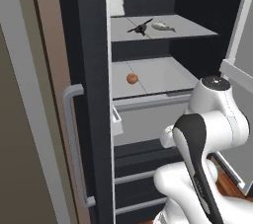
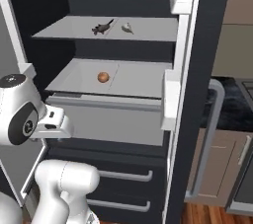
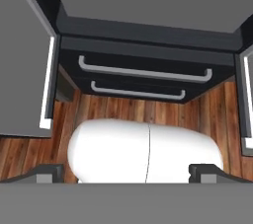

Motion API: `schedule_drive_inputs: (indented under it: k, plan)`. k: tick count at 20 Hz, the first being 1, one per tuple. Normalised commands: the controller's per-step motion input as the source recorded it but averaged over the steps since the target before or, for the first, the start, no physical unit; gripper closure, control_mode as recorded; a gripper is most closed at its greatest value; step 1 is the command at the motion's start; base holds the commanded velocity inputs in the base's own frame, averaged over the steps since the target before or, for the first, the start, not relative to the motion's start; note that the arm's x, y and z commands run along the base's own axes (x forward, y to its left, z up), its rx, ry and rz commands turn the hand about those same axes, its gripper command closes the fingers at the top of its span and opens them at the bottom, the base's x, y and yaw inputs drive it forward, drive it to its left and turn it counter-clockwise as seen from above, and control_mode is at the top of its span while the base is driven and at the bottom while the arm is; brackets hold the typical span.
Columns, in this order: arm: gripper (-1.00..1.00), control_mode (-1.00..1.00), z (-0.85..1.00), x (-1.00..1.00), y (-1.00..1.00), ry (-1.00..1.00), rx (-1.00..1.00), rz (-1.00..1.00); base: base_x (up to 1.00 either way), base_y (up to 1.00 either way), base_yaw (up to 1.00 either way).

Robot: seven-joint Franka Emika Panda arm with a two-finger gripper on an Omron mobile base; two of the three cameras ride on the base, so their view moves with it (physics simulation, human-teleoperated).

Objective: Gather the onion and garlic from the fridge and place them on a tray on the dining counter. Then gather the fishs from the fridge and place them on the other tray.

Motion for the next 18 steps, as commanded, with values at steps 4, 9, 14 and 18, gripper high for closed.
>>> schedule_drive_inputs:
  k: [4, 9, 14, 18]
  plan:
    - [-1.00, 1.00, 0.00, 0.00, 0.00, 0.00, 0.00, 0.00, 0.25, -0.29, -0.12]
    - [-1.00, 1.00, 0.00, 0.00, 0.00, 0.00, 0.00, 0.00, 0.31, -0.26, -0.18]
    - [-1.00, 1.00, 0.00, 0.00, 0.00, 0.00, 0.00, 0.00, 0.58, -0.12, -0.13]
    - [-1.00, 1.00, 0.00, 0.00, 0.00, 0.00, 0.00, 0.00, 0.91, 0.00, 0.00]
